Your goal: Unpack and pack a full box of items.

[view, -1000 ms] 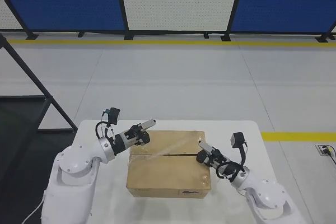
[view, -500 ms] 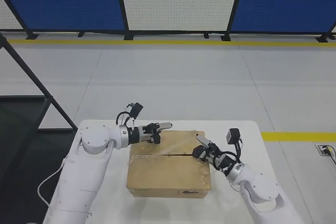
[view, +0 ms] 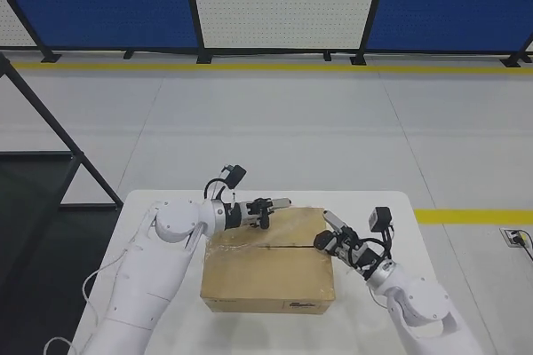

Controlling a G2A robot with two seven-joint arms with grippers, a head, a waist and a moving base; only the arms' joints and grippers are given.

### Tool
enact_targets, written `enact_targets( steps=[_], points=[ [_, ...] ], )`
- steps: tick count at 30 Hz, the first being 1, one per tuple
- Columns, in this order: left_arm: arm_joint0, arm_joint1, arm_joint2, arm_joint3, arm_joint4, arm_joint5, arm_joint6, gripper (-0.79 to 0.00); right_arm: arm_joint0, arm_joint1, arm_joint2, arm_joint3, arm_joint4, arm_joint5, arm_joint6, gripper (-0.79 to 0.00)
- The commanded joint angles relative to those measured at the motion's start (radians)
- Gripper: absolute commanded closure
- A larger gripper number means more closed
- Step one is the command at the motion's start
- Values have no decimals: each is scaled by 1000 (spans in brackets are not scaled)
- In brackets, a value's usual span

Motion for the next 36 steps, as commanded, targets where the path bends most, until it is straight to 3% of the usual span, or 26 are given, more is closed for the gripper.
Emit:
enact_targets(
  steps=[1,9,23,36],
  points=[
    [-3,-1,12,3,0,-1,-2,-785,-5,1,2,-5,-2,2,1,-785],
    [1,2,24,-16,-27,-5,-5,-785,-14,3,5,-10,-3,8,13,-785],
    [66,14,47,-164,-60,13,-31,-785,-24,6,19,-5,19,-2,17,-785],
    [87,17,91,-211,-64,22,-14,-785,-44,10,38,-12,42,-16,26,-785]
  ],
)
